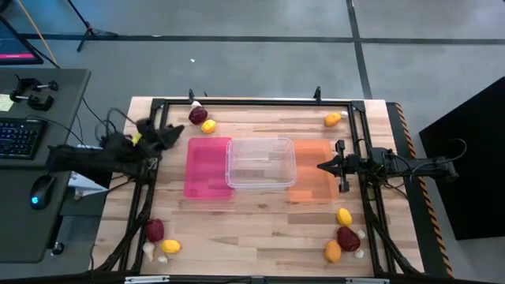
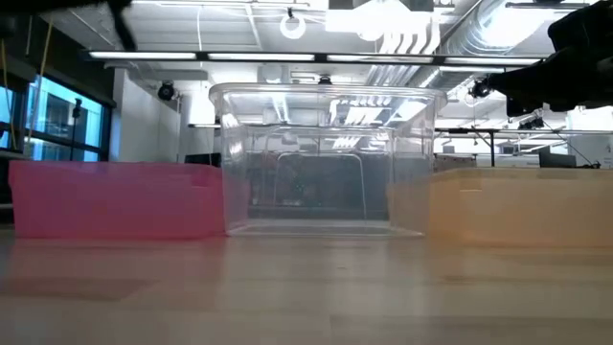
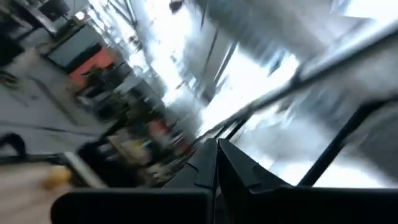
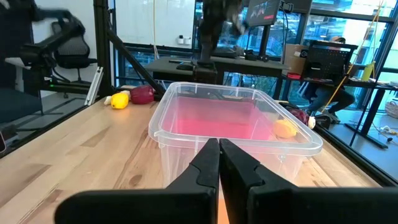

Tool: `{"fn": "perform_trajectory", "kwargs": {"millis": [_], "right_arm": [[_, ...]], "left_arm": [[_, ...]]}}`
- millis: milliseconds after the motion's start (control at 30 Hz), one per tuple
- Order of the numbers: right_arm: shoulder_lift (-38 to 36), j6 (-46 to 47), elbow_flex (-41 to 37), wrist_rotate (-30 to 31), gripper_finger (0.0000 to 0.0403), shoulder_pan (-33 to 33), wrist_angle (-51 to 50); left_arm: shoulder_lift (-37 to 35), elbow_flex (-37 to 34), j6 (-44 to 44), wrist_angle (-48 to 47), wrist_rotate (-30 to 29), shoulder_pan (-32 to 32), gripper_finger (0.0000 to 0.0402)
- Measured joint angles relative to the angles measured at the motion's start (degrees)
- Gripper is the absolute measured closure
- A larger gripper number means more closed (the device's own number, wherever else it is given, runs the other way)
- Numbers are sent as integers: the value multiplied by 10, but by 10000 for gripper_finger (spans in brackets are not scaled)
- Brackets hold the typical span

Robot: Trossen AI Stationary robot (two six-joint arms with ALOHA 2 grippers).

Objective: Sort produce into baskets
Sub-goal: Put the red apple into the pink bin

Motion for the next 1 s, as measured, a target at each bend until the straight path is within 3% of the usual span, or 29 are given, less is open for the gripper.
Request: {"fn": "perform_trajectory", "kwargs": {"millis": [67,133,267,400,500,600,867,1000], "right_arm": [[0,0,0,0,402,0,0],[0,0,0,0,402,0,0],[0,0,0,0,402,0,0],[0,0,0,0,402,0,0],[0,0,0,0,402,0,0],[0,0,0,0,402,0,0],[0,0,0,0,402,0,0],[0,0,0,0,402,0,0]], "left_arm": [[76,106,59,-139,-3,6,401],[149,223,102,-351,-35,33,401],[299,435,93,-747,-74,142,401],[396,532,72,-1006,-78,261,401],[421,523,49,-1061,-65,312,401],[423,483,35,-1047,-51,337,401],[420,378,2,-1009,-42,342,399],[420,339,2,-982,-42,342,376]]}}
